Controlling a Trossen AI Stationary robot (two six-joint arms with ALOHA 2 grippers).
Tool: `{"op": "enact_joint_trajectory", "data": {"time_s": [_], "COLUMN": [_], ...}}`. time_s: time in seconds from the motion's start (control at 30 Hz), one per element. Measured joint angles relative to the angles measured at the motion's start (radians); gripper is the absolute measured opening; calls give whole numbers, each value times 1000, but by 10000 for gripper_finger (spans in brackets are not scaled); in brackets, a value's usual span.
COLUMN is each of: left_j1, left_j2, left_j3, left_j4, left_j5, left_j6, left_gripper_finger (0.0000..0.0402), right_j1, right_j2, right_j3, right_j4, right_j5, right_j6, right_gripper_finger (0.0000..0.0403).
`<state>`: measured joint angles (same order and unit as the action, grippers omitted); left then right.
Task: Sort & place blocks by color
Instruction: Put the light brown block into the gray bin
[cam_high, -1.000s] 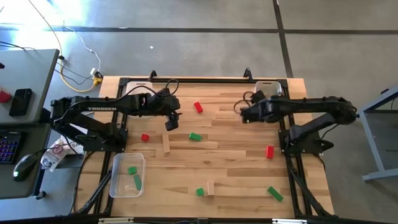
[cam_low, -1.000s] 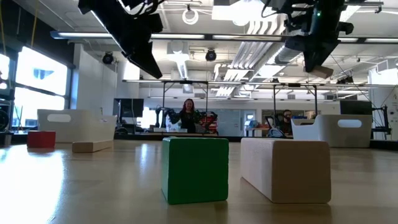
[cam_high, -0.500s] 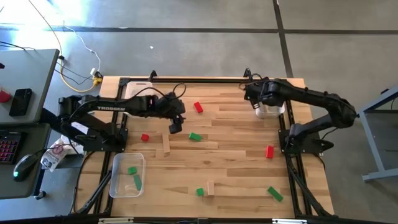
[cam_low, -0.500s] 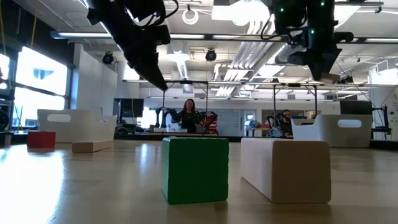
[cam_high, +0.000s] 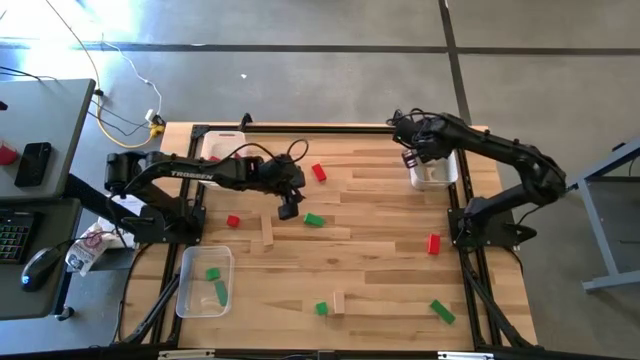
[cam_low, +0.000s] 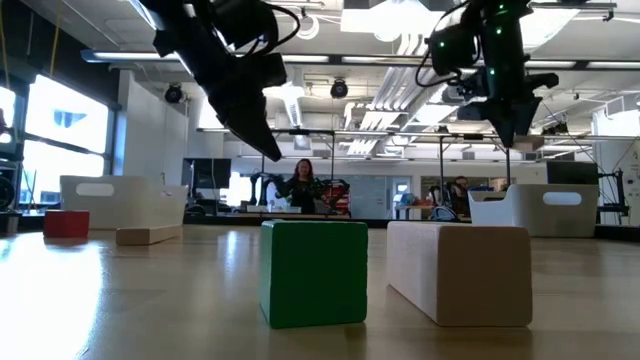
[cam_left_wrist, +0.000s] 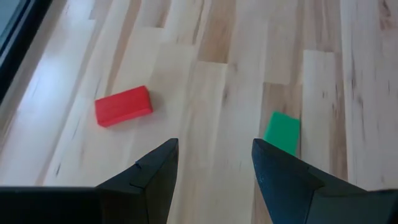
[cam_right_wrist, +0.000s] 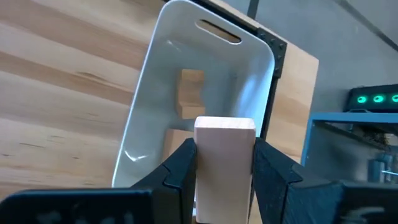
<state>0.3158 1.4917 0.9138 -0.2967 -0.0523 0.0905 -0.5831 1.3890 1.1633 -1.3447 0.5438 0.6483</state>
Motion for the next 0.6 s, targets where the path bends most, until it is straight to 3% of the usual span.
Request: {"op": "enact_joint_trajectory", "data": {"time_s": [0.3,0.6], "left_j1": [-39,-86], "left_j2": [24,84], "left_j3": [0,1], "left_j4": [30,39], "left_j5": [4,85], "left_j6": [26,26], "left_gripper_finger": [193,193], "right_j1": [-62,-132], "right_j2": [109,197], "right_j3": [0,0], "right_j4": [21,57], "right_j5": [-51,-117], "right_j6": [-45,-125], "right_gripper_finger": [99,99]}}
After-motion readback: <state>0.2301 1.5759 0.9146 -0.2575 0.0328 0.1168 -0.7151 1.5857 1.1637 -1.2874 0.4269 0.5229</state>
